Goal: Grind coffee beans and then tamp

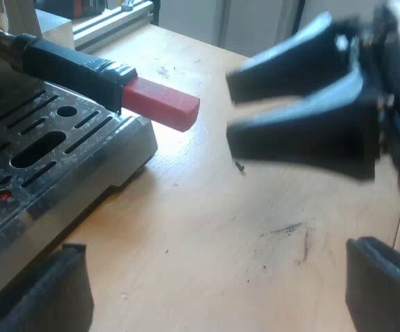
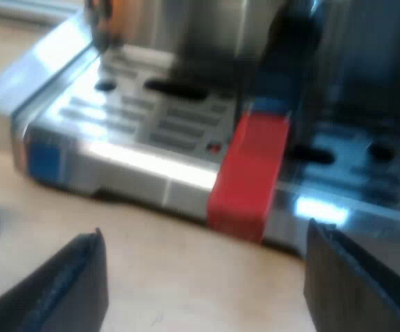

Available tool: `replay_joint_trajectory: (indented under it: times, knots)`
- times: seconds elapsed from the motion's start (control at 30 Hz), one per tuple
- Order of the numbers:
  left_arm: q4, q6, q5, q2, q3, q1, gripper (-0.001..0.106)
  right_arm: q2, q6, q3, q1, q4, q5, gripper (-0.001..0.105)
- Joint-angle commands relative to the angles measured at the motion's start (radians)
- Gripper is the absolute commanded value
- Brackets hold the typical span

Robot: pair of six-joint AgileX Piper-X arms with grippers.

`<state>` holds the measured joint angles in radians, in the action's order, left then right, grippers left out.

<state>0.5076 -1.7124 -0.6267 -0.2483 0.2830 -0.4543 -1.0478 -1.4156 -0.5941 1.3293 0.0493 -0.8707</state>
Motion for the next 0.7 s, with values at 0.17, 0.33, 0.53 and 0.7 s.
replay_joint_trajectory:
  times: [0.17, 0.33, 0.53, 0.7]
  knots:
    - [-0.020, -0.002, -0.014, -0.002, 0.002, -0.008, 0.077, 0.006, 0.084, -0.161, -0.015, 0.308, -0.020, 0.063]
    - [-0.020, -0.002, -0.014, -0.002, 0.002, -0.008, 0.077, -0.015, 0.163, -0.215, -0.110, 0.408, 0.107, 0.063]
    - [-0.020, -0.002, -0.014, -0.002, 0.002, -0.008, 0.077, -0.063, 0.163, -0.253, -0.231, 0.398, 0.252, 0.063]
    - [-0.020, -0.002, -0.014, -0.002, 0.002, -0.008, 0.077, -0.110, 0.163, -0.288, -0.269, 0.397, 0.295, 0.060]
